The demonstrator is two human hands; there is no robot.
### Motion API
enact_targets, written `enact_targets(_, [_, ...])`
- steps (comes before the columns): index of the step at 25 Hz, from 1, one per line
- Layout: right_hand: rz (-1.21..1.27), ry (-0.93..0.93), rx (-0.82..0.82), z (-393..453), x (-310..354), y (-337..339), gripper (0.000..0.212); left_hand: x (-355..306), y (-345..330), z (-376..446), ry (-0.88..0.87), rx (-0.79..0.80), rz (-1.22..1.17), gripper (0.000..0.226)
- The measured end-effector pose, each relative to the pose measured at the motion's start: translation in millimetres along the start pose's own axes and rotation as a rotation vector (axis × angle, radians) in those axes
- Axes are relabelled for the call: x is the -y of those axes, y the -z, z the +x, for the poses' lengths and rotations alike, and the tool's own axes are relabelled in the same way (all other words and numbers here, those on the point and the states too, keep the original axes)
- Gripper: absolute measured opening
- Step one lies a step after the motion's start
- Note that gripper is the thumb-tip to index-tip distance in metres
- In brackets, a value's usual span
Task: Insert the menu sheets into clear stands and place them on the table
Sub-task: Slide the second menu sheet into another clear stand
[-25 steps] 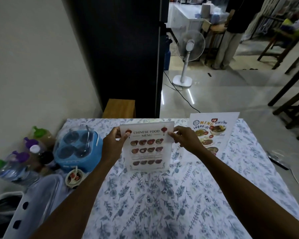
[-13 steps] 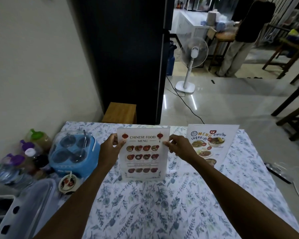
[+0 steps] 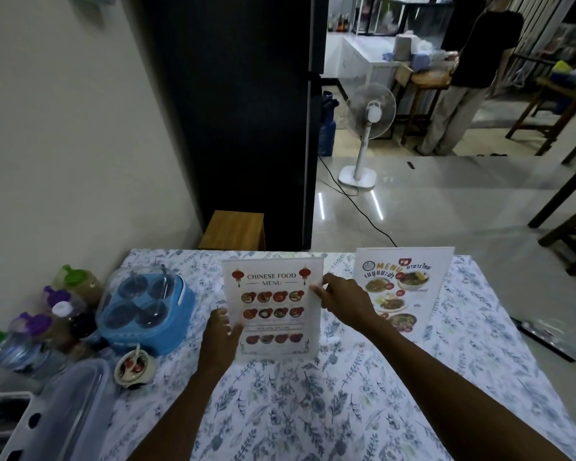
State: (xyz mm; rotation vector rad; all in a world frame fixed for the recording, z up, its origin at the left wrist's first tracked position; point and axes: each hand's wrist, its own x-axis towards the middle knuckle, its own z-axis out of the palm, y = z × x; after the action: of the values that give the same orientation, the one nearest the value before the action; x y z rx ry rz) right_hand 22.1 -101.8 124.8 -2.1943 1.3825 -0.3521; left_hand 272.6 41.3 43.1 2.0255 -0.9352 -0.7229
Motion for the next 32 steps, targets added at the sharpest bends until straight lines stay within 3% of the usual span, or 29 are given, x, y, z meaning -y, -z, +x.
enact_targets(9, [-0.007,0.024,-0.062,-16.1,-8.6,12.8,0.058,-5.9,-3.0,5.6,-0.025,-0.043,0.047,0.049])
enact_targets(15, [0.013,0.024,-0.101,-40.3,-14.6,27.5,0.052,33.8,-14.8,39.2,-0.030,-0.076,0.076,0.070])
enact_targets(20, [0.006,0.041,-0.147,-60.5,-24.3,44.2,0.050,-55.0,1.8,-35.5,-0.036,-0.099,0.090,0.074])
enact_targets(32, [0.048,-0.081,-0.138,-142.6,-78.8,54.7,0.054,-76.8,-46.6,-108.6,-0.061,0.012,0.076,0.083])
